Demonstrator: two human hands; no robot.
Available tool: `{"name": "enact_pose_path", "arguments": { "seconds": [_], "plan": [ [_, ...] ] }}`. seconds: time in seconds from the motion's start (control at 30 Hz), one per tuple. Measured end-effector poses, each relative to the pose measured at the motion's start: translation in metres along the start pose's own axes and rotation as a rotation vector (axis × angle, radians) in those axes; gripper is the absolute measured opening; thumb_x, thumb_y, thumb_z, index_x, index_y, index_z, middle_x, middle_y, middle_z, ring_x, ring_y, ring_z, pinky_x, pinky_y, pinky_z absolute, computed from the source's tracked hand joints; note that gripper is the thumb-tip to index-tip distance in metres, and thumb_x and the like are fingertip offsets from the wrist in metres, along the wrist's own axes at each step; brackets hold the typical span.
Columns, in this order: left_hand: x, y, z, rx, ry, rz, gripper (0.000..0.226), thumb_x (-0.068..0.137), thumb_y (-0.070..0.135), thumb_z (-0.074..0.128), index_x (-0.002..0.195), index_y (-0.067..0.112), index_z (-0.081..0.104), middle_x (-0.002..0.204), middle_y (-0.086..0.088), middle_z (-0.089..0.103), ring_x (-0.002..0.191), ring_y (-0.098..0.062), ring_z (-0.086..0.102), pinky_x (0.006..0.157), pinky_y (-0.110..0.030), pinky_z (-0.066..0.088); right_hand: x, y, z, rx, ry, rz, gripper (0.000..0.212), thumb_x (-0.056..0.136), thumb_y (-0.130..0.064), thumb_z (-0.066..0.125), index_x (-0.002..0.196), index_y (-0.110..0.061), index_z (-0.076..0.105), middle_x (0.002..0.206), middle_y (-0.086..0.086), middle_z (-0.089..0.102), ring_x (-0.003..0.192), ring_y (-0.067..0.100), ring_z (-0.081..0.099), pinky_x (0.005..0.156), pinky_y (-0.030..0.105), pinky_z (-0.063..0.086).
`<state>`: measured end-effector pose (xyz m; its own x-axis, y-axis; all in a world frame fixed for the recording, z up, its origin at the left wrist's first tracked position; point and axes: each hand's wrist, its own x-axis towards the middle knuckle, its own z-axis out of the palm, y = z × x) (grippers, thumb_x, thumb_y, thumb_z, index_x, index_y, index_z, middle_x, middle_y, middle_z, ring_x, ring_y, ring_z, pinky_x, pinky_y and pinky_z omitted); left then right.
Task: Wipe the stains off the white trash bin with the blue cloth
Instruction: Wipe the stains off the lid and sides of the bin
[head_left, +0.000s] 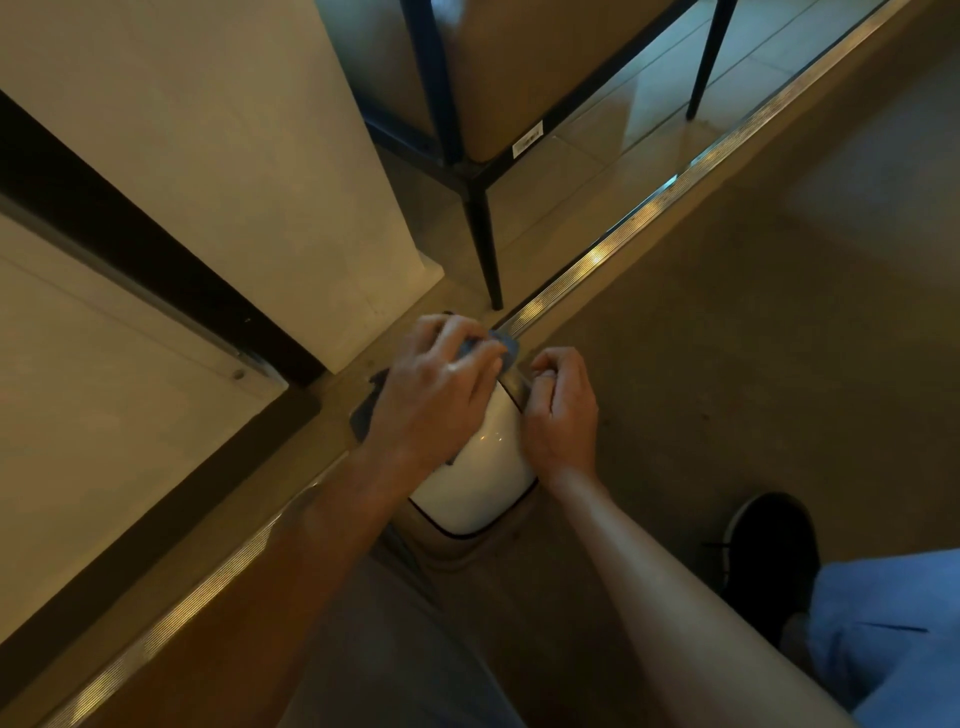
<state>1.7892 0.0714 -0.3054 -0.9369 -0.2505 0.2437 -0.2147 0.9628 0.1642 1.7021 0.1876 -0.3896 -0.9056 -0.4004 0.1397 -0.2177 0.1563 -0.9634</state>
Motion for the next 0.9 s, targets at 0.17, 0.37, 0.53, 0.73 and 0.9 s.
{"name": "enact_pose_path", "arguments": {
  "seconds": [0.17, 0.37, 0.53, 0.73, 0.9],
  "plan": [
    [0.001, -0.015, -0.005, -0.047, 0.006, 0.028, 0.025, 0.102, 0.026, 0.055, 0.117, 0.014, 0.072, 0.122, -0.011, 0.06, 0.117, -0.03, 0.05, 0.091, -0.044, 0.052, 0.0, 0.0, 0.0, 0.015, -0.005, -0.002, 0.014, 0.094, -0.019, 0.042, 0.099, -0.02, 0.055, 0.09, -0.004, 0.054, 0.079, 0.008, 0.054, 0.066, 0.02, 0.044],
    [-0.003, 0.002, 0.002, -0.017, 0.038, 0.058, 0.024, 0.101, 0.026, 0.054, 0.112, 0.014, 0.072, 0.118, -0.01, 0.06, 0.115, -0.029, 0.049, 0.089, -0.044, 0.052, 0.0, 0.0, -0.002, 0.025, -0.01, 0.007, 0.013, 0.094, -0.019, 0.042, 0.097, -0.022, 0.054, 0.087, -0.008, 0.053, 0.078, 0.006, 0.054, 0.065, 0.014, 0.04],
    [-0.001, -0.017, -0.006, -0.042, -0.003, 0.034, 0.028, 0.102, 0.029, 0.054, 0.118, 0.015, 0.072, 0.122, -0.013, 0.059, 0.117, -0.033, 0.049, 0.09, -0.044, 0.051, 0.0, 0.0, 0.0, 0.013, -0.011, 0.008, 0.014, 0.092, -0.021, 0.041, 0.098, -0.021, 0.054, 0.087, -0.008, 0.053, 0.078, 0.007, 0.054, 0.067, 0.019, 0.042],
    [-0.004, 0.004, 0.001, 0.015, 0.067, -0.064, 0.026, 0.102, 0.027, 0.054, 0.118, 0.014, 0.068, 0.119, -0.013, 0.058, 0.114, -0.032, 0.049, 0.084, -0.046, 0.054, 0.0, 0.001, -0.003, 0.022, 0.002, 0.003, 0.014, 0.091, -0.016, 0.043, 0.096, -0.022, 0.054, 0.086, -0.01, 0.053, 0.079, 0.006, 0.054, 0.068, 0.016, 0.042],
    [-0.014, -0.007, 0.0, 0.004, 0.018, 0.09, 0.024, 0.1, 0.031, 0.06, 0.119, 0.021, 0.072, 0.12, -0.008, 0.06, 0.117, -0.031, 0.05, 0.091, -0.046, 0.05, -0.001, -0.003, -0.002, 0.028, -0.011, 0.0, 0.014, 0.09, -0.014, 0.043, 0.097, -0.015, 0.055, 0.086, -0.004, 0.053, 0.076, 0.009, 0.053, 0.068, 0.027, 0.046]
  ]
}}
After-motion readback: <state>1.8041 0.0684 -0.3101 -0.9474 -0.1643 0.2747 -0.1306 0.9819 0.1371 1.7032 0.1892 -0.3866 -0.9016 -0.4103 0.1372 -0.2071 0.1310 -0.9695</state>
